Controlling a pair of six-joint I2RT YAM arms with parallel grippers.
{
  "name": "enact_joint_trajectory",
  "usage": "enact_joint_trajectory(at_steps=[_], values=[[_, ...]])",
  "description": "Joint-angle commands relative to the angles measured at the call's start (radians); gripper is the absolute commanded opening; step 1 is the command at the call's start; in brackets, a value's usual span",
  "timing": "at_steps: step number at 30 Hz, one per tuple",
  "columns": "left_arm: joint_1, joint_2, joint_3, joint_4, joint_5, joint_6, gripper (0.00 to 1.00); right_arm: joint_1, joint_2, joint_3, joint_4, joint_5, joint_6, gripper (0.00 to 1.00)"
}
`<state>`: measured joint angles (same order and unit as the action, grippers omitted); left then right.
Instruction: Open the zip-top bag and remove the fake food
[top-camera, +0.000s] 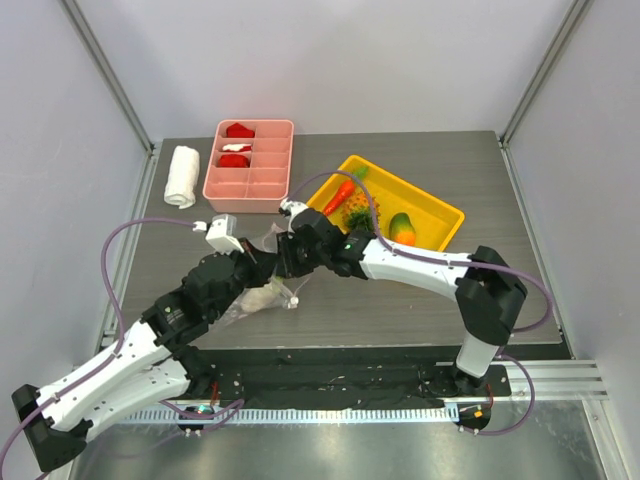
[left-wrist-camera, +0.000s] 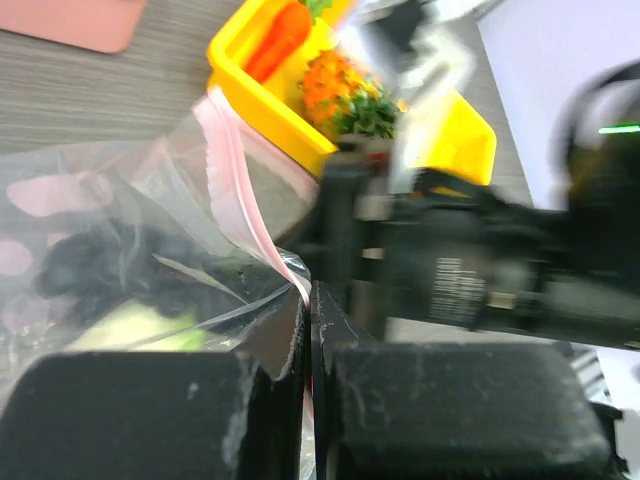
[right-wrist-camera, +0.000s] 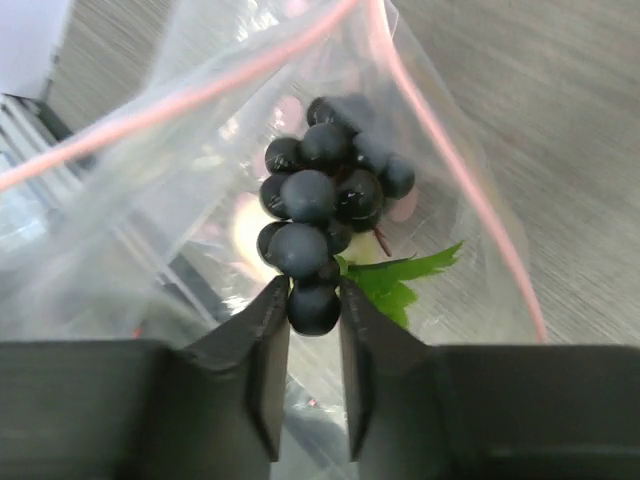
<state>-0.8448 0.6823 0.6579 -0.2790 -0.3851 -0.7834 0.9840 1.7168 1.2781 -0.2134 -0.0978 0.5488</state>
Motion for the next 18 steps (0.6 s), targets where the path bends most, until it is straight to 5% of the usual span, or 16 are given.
enact_joint_trajectory(at_steps=[1,11,18], values=[[0.000,-0.009,0.009,0.061,0.049,-0.025,0.00,-0.008,0.038,-0.003,0.091,-0.025,0.019,0.39],[0.000,0.017,-0.004,0.086,0.098,-0.039,0.00,-0.024,0.089,-0.017,0.124,-0.037,0.025,0.63],[0.000,0.048,-0.001,0.107,0.127,-0.043,0.00,-0.024,0.142,-0.029,0.186,-0.105,0.014,0.64]])
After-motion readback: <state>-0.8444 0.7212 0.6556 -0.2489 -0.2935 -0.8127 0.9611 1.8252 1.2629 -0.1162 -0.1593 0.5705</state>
